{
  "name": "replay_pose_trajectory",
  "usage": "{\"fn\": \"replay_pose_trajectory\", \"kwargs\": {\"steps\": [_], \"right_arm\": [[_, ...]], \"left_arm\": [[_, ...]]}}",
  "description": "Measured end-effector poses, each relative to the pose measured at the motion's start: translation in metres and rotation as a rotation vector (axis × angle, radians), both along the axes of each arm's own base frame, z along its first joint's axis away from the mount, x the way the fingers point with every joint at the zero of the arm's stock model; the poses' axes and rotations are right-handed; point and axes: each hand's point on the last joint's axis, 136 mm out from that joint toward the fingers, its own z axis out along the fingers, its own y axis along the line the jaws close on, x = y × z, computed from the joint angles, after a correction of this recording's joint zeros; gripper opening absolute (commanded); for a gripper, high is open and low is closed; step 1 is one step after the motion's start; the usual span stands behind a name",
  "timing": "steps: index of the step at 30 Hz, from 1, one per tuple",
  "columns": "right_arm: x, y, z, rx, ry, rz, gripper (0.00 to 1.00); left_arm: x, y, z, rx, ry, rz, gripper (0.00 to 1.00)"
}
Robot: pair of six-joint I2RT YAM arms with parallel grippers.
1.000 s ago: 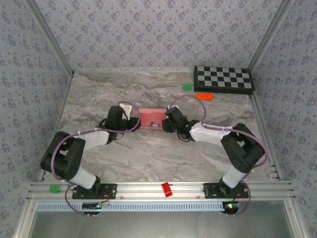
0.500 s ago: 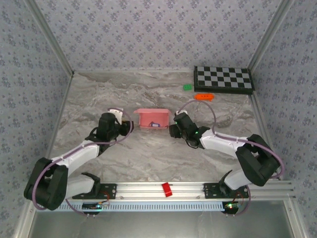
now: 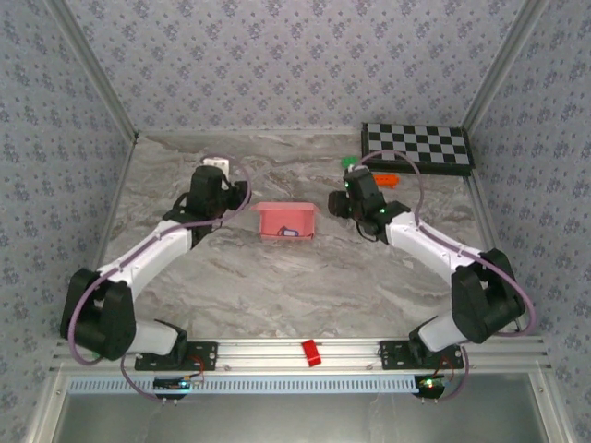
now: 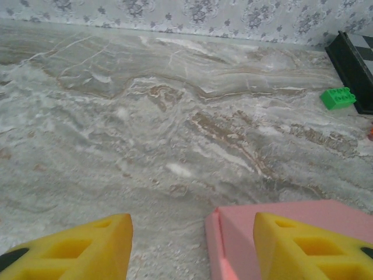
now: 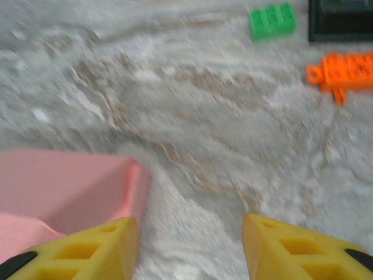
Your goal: Fold the paper box
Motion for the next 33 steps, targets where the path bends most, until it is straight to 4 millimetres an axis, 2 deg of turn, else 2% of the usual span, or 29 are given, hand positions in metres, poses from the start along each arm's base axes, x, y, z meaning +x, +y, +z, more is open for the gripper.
{"fn": "replay_pose_trajectory", "kwargs": {"steps": [3, 7, 14, 21, 29, 33], "right_arm": [[0.017, 0.017, 0.014, 0.042, -0.007, 0.054, 0.52], [0.029, 0.036, 0.013, 0.072, 0.020, 0.123, 0.52], [0.022, 0.057, -0.022, 0.092, 0.130, 0.217, 0.52], [0.007, 0.070, -0.048, 0.080, 0.200, 0.265, 0.52], [-0.016, 0.063, -0.102, 0.015, 0.313, 0.257, 0.50], [-0.018, 0.062, -0.109, 0.008, 0.326, 0.247, 0.46]], "left_arm": [[0.010, -0.013, -0.004, -0.012, 0.042, -0.033, 0.57], [0.016, -0.028, -0.018, -0.023, 0.115, -0.088, 0.57], [0.010, -0.046, -0.059, -0.039, 0.264, -0.173, 0.56], [-0.005, -0.048, -0.081, -0.062, 0.331, -0.192, 0.55], [-0.031, -0.041, -0.125, -0.076, 0.442, -0.169, 0.54], [-0.035, -0.044, -0.136, -0.086, 0.472, -0.168, 0.52]]}}
